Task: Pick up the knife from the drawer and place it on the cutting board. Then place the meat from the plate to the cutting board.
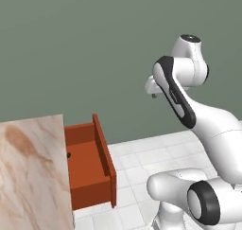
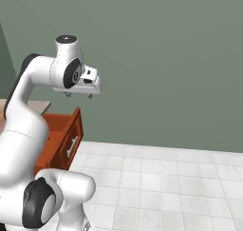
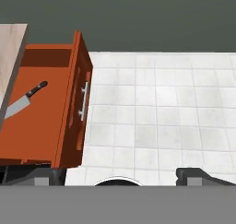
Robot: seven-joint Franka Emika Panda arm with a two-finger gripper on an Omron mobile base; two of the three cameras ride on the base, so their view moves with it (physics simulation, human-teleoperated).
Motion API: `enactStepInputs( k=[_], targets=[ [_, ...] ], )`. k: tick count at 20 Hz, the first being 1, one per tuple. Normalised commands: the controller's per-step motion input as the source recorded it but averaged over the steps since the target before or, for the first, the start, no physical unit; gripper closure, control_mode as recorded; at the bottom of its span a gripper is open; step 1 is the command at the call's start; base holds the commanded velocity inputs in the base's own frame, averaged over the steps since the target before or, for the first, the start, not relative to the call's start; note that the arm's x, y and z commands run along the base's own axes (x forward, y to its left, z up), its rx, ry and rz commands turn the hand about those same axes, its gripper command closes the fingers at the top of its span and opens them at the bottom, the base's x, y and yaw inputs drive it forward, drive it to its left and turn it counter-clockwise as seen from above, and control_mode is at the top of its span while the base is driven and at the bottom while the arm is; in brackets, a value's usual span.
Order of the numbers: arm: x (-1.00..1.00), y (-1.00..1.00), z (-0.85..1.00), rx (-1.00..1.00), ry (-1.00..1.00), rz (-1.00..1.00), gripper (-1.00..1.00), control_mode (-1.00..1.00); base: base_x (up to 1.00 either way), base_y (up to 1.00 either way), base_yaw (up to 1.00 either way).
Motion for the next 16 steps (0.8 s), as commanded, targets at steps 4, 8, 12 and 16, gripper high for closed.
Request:
enactStepInputs(
  k=[4,8,12,16],
  targets=[
    [0.0,0.0,0.0,0.0,0.0,0.0,-1.0,1.0,0.15,0.33,0.06],
    [0.0,0.0,0.0,0.0,0.0,0.0,-1.0,1.0,0.31,0.03,0.06],
    [0.0,0.0,0.0,0.0,0.0,0.0,-1.0,1.0,0.47,0.0,0.03],
    [0.0,0.0,0.0,0.0,0.0,0.0,-1.0,1.0,0.45,0.0,0.02]
  ],
)
